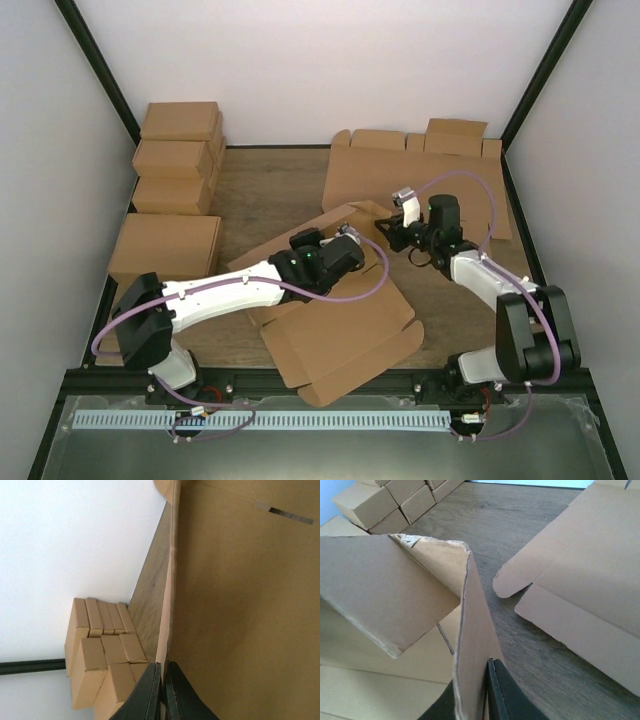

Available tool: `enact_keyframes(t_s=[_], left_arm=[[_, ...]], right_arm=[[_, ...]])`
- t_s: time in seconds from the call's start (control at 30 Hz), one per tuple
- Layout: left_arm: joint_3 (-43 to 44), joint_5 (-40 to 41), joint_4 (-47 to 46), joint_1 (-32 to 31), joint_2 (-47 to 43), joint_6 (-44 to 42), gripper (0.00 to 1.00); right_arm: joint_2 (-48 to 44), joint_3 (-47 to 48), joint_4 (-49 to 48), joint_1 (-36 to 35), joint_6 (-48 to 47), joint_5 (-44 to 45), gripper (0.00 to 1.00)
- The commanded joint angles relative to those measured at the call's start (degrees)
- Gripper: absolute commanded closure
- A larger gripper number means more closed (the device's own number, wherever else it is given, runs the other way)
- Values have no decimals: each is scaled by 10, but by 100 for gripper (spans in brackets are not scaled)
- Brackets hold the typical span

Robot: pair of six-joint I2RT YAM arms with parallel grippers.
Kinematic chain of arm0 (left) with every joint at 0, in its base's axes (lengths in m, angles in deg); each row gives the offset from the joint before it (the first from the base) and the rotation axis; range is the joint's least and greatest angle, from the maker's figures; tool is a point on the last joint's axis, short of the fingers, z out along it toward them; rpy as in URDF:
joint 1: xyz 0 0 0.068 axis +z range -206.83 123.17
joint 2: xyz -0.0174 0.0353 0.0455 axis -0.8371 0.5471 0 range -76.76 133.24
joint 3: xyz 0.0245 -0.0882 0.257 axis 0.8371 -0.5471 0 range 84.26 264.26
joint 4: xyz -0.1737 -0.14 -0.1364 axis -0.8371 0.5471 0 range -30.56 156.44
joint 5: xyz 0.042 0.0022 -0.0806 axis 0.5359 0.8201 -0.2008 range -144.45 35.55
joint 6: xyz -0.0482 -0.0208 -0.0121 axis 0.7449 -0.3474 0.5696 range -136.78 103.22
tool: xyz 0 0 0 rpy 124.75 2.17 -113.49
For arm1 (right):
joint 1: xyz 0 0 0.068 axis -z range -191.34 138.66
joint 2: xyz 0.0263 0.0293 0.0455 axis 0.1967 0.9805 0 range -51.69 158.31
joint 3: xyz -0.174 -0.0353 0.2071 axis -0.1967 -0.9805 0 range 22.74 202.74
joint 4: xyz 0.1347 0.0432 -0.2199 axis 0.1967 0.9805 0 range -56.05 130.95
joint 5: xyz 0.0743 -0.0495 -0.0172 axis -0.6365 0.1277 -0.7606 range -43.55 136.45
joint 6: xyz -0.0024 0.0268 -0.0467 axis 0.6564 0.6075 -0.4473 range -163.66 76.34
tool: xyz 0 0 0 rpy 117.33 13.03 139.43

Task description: Fold the paper box

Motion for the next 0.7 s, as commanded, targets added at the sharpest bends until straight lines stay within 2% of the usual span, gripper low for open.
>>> enact_keyframes(t_s=[0.0,0.07,0.27,0.37,0.53,0.67], left_arm=[[3,10,-20,2,-10,-3,96],[2,14,-18,2,-12,-3,96],[6,11,-14,2,-10,2,96],[19,2,-2,2,-5,14,96],[12,-6,-3,-8,2,17,96],[2,11,-6,-12,9,19,96]], right_arm=[[-57,14,47,-42,16,48,95],[-80,5,47,-46,32,49,98],[-129,-14,67,-64,43,48,98],[-133,-28,68,-75,56,53,95],[-143,-86,6,-105,118,71,92],[-129,-62,8,-135,134,107,89]])
